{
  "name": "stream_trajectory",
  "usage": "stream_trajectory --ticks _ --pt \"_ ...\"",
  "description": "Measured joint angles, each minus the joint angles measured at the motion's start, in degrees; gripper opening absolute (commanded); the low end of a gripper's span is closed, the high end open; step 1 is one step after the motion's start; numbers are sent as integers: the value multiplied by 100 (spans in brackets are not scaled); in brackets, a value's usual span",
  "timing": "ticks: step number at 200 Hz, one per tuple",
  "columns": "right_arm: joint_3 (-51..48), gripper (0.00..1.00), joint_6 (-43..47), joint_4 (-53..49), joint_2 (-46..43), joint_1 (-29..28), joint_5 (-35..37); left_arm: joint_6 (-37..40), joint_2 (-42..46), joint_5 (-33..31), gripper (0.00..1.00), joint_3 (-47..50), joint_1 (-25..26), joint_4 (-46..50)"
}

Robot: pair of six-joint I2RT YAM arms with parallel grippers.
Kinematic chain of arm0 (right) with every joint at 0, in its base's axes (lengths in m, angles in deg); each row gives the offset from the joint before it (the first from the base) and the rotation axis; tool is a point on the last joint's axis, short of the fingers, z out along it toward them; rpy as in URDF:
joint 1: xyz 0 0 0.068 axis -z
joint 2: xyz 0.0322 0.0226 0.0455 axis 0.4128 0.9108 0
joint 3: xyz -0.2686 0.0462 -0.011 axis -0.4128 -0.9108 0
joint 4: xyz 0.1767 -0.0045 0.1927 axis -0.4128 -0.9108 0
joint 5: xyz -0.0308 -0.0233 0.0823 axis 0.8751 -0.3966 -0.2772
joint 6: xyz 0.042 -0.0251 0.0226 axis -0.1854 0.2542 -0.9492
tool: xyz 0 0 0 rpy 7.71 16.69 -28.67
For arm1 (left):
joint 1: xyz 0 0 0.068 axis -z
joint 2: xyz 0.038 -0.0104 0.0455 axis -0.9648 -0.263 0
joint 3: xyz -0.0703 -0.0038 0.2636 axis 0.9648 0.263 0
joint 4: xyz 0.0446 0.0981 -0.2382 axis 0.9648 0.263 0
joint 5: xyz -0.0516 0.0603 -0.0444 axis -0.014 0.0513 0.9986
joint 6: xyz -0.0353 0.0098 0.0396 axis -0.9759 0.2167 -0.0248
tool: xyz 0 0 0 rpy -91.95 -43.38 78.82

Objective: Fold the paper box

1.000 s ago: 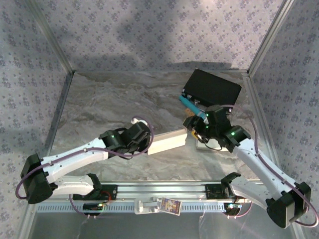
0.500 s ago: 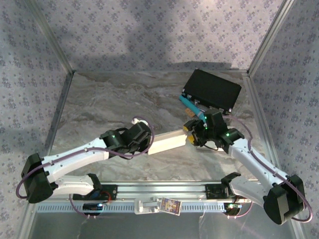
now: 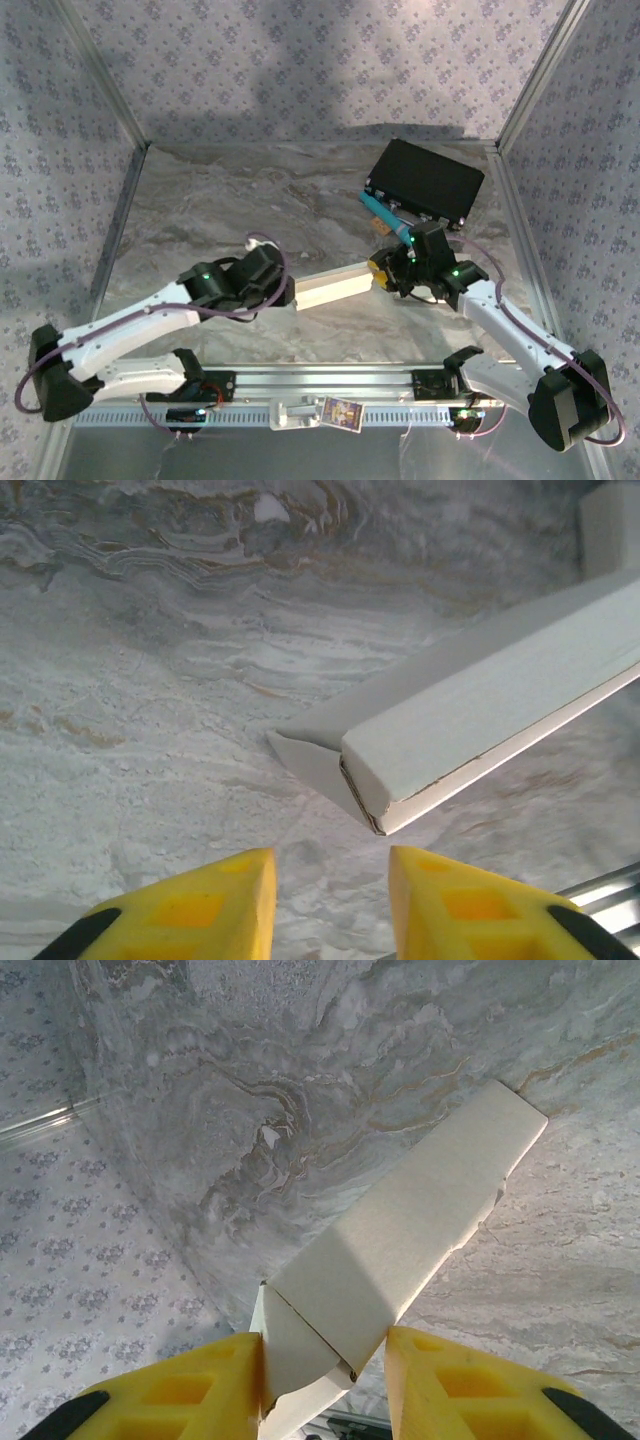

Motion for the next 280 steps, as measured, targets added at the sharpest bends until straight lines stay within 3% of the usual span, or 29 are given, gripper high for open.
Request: stream_trajectory --ticks 45,121,232,280 --pt "0 32 116 4 35 0 2 -898 81 737 41 103 -697 -573" --pt "7 31 221 4 79 0 13 -2039 -7 1410 38 883 -820 -1471" --pt "52 28 332 -24 170 -2 13 -2350 396 1591 30 1644 -824 -2227" --pt "398 24 566 -501 450 -2 -24 -2374 564 1659 23 1976 -824 -2667"
